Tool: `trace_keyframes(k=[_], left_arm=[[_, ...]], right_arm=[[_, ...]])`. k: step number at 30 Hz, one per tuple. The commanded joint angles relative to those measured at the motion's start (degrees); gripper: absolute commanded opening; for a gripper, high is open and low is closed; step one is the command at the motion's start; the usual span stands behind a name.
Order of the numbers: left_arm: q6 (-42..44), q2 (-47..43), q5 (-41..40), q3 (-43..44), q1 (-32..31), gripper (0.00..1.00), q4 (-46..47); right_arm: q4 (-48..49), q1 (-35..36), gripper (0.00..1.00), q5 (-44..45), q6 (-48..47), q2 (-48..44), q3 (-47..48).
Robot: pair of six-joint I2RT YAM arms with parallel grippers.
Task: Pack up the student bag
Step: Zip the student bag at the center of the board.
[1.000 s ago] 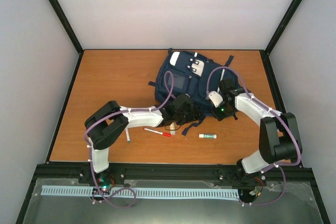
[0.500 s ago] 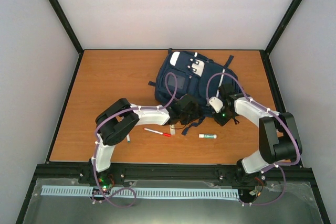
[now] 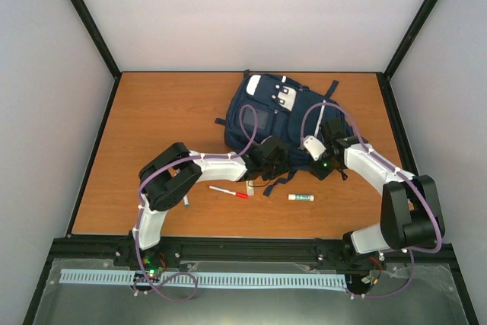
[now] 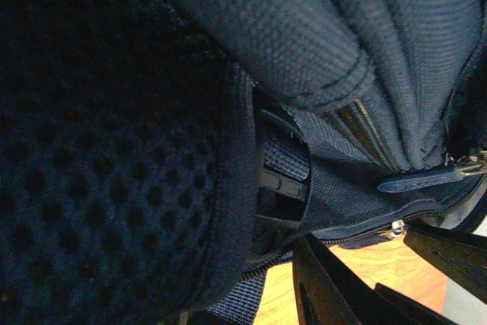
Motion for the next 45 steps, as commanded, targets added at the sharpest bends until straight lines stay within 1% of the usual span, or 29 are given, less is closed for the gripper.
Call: trace_keyframes(k=[1, 6, 11, 15, 20, 22, 24, 25, 26, 27, 30, 33, 37, 39, 45], left_arm=[[0.6, 1.3, -0.7, 3.2, -0.2, 0.38, 0.4], [1.3, 1.2, -0.3, 3.4, -0.2, 0.33, 0.9], [2.9, 0.6, -0.2, 3.4, -0.2, 0.22, 1.8], [3.5, 0.5, 0.0, 3.4, -0.2, 0.16, 2.3], [4.1, 0.7, 1.4, 3.1, -0.2, 0.07, 4.0], [4.4, 0.7, 1.8, 3.1, -0.3, 0.04, 4.5], [4.5, 0.6, 1.7, 3.0, -0.3, 0.03, 4.4], [4.5, 0.3, 1.5, 2.9, -0.2, 0.03, 4.4], [4.6, 0.2, 1.4, 2.8, -0.3, 0.03, 4.5], [4.8, 0.1, 1.3, 2.7, -0.3, 0.03, 4.3], [5.1, 0.1, 1.0, 2.8, -0.2, 0.02, 3.7], [5.2, 0.2, 0.9, 2.6, -0.2, 0.02, 3.5], [5.3, 0.0, 0.7, 2.1, -0.2, 0.02, 3.5], [5.4, -0.1, 0.5, 2.0, -0.2, 0.02, 3.4], [6.3, -1.7, -1.7, 0.1, 0.1, 0.01, 1.0]], right_arm=[[2.0, 0.1, 0.37, -3.8, 1.6, 1.4, 0.4], [3.6, 0.2, 0.37, -2.4, 2.3, 3.8, 0.8], [5.8, 0.2, 0.35, -1.6, 2.4, 6.2, 1.0], [7.5, 0.1, 0.32, 0.3, 2.6, 7.7, 1.4], [10.1, 0.1, 0.34, 2.9, 3.1, 9.0, 1.6], [10.8, 0.1, 0.33, 3.6, 3.2, 9.2, 1.7], [10.9, 0.1, 0.27, 4.2, 3.0, 9.4, 2.1], [10.6, 0.1, 0.22, 4.7, 3.0, 9.4, 2.3], [10.3, 0.1, 0.19, 5.0, 3.0, 9.3, 2.4], [9.8, 0.1, 0.13, 5.2, 2.8, 8.9, 2.4], [7.9, 0.2, 0.07, 5.4, 2.1, 6.7, 2.2], [5.5, 0.2, 0.03, 5.0, 1.2, 4.1, 2.0], [2.5, 0.1, 0.03, 4.2, 0.3, 1.8, 1.7], [1.0, 0.1, 0.03, 3.7, 0.3, 1.6, 1.8], [-8.2, -1.2, 0.03, 1.9, -2.2, 2.3, 2.8]])
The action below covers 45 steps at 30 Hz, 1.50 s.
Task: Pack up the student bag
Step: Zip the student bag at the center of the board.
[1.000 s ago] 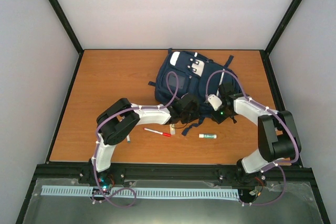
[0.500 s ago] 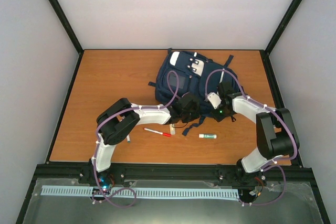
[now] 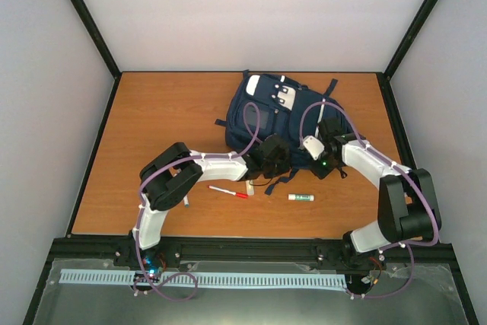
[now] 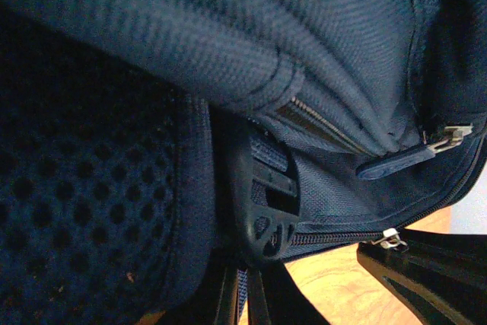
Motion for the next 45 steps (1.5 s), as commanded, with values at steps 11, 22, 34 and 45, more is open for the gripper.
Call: trace_keyframes(k=[11, 22, 34, 45], left_arm=[[2.3, -8.7, -4.0, -11.6, 4.6, 0.01, 0.1], [8.1, -11.8, -3.9, -11.6, 11.2, 0.01, -3.9], [12.1, -9.6, 5.4, -9.9, 11.8, 0.01, 0.3], [25.8, -4.8, 8.1, 5.5, 12.4, 0.16, -6.2]], right_arm=[[-13.6, -11.6, 0.03, 3.5, -12.2, -2.2, 1.2], [-10.8, -21.2, 0.03, 5.5, -19.3, -1.1, 2.2], [-17.9, -22.3, 0.03, -3.6, -28.8, -8.3, -0.3], [-25.5, -3.1, 0.03, -5.0, -27.4, -20.4, -6.1]])
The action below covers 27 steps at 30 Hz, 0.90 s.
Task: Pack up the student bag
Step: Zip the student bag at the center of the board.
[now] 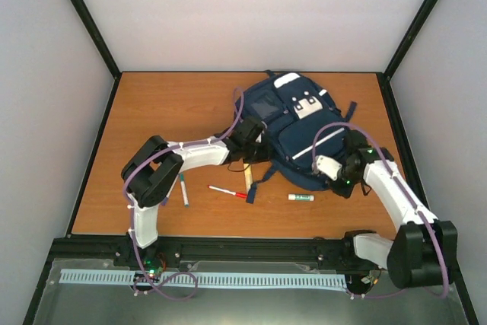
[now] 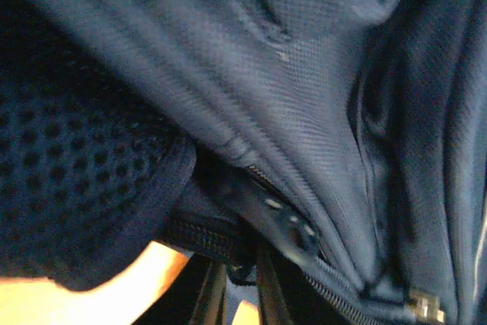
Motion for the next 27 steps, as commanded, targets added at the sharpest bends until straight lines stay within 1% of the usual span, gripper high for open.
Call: trace_keyframes(k=[1, 3, 4, 6, 8, 10, 12, 15, 21, 23, 27], left_arm=[[7.1, 2.4, -2.8, 11.1, 2.0, 0.21, -1.1], [7.1, 4.0, -3.3, 14.7, 2.4, 0.35, -4.4], [6.8, 4.3, -3.6, 16.3, 2.5, 0.44, -5.7], [5.4, 3.8, -4.5, 16.8, 2.6, 0.57, -8.0], [2.7, 2.0, -6.8, 16.0, 2.5, 0.63, -11.2], [-1.4, -1.6, -10.1, 14.5, 2.4, 0.67, -16.2], [-5.4, -5.1, -11.5, 11.3, 2.4, 0.70, -17.6], [-9.5, -8.6, -7.7, 6.3, 1.5, 0.71, -15.8], [-13.6, -7.6, -3.7, 6.6, -5.2, 0.69, -17.4], [-15.1, -6.4, -1.8, 7.1, -6.7, 0.65, -17.1], [-16.9, -4.7, -0.6, 6.7, -8.6, 0.54, -16.8]], right_arm=[[-8.0, 10.2, 0.03, 0.4, 3.1, -3.5, -1.0], [-6.7, 14.3, 0.03, 0.3, 6.8, -2.1, 0.1], [-6.2, 15.2, 0.03, 0.1, 8.5, -0.8, 1.1], [-5.9, 15.7, 0.03, -2.0, 10.9, 2.4, 3.3], [-5.8, 16.0, 0.03, -4.3, 12.6, 4.2, 5.1], [-5.2, 16.8, 0.03, -6.2, 13.8, 4.8, 6.3], [-4.3, 18.0, 0.03, -7.1, 14.9, 5.0, 6.9], [-3.1, 19.4, 0.03, -7.8, 16.0, 5.9, 7.2], [-1.7, 23.4, 0.03, -8.5, 19.7, 8.9, 10.3], [-2.0, 24.6, 0.03, -8.3, 20.9, 10.7, 12.0], [-2.3, 25.2, 0.03, -9.1, 22.8, 12.6, 14.1]])
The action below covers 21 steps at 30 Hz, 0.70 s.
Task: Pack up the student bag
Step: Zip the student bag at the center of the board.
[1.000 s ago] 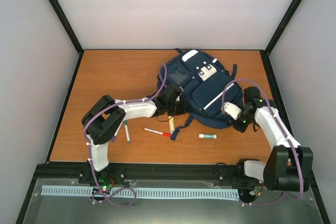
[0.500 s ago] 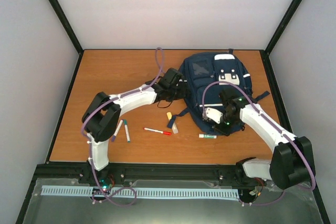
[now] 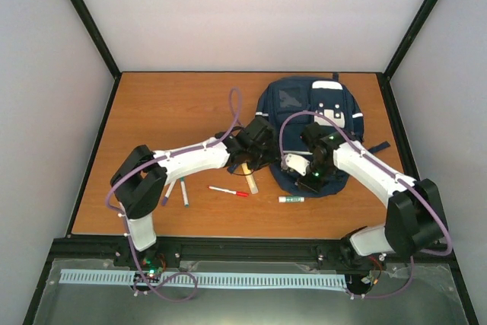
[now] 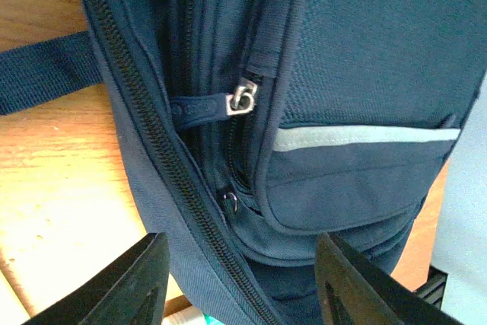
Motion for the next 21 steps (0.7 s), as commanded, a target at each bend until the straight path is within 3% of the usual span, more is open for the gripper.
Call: trace_keyframes(k=[1, 8, 11, 13, 16, 21], left_arm=[[-4.0, 2.1, 4.1, -0.4, -2.1, 0.52, 0.3], [-8.0, 2.3, 4.4, -3.9, -2.5, 0.46, 6.2], [-12.7, -4.2, -1.5, -11.3, -2.7, 0.61, 11.6], [-14.0, -7.7, -4.7, -14.5, -2.5, 0.64, 12.9], [-13.4, -7.9, -4.0, -14.4, -2.3, 0.65, 13.2], [-15.7, -4.3, 1.8, -15.5, -2.4, 0.64, 23.1]], right_arm=[[2.0, 1.6, 0.03, -4.1, 3.3, 1.3, 3.9], [1.6, 2.0, 0.03, -1.7, 4.8, 1.6, 3.1], [1.7, 2.0, 0.03, -1.2, 4.7, 1.1, 2.6], [2.0, 2.0, 0.03, -0.9, 4.7, 0.6, 2.4], [2.1, 2.0, 0.03, -0.8, 4.7, 0.3, 2.3], [2.3, 2.0, 0.03, 0.1, 4.5, -0.2, 2.3]])
